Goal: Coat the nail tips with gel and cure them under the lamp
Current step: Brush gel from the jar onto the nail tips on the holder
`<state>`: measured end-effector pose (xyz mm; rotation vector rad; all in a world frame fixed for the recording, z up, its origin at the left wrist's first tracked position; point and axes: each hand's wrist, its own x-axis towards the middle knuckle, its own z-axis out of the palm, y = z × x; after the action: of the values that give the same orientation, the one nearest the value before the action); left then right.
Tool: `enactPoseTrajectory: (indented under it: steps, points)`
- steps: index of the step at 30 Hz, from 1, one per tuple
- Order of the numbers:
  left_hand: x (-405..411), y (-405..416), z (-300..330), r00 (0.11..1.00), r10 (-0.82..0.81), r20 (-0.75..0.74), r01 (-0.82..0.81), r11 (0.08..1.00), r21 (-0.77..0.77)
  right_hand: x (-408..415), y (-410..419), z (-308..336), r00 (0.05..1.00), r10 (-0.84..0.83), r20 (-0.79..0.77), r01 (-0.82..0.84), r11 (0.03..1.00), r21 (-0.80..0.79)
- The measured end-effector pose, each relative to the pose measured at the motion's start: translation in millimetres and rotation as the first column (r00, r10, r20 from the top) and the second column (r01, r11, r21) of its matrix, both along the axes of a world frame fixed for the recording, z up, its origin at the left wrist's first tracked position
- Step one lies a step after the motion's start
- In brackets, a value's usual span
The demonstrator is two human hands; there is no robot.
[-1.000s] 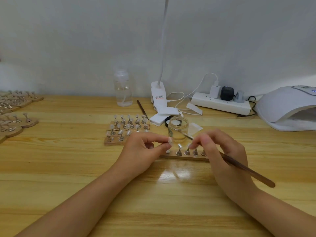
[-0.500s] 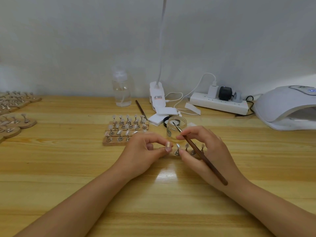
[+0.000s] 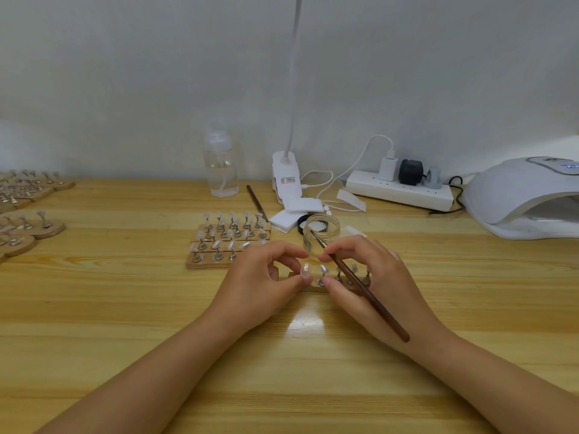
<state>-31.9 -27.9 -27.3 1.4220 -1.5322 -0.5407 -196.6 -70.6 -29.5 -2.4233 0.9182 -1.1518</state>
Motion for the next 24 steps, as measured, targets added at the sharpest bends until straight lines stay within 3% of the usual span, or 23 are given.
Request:
enactPoseTrajectory:
  steps: [15, 24]
  points:
    - [2.4, -2.3, -5.8, 0.998, -0.026, 0.050, 0.025, 1.000, 0.017, -3.3, -1.6, -1.5, 1.000, 0.020, -0.016, -0.019, 1.000, 0.004]
    - [1.2, -0.7, -5.5, 0.998, -0.013, 0.066, 0.014, 1.000, -0.017, 0.3, 0.1, -1.5, 0.998, -0.011, 0.057, 0.020, 0.986, -0.168]
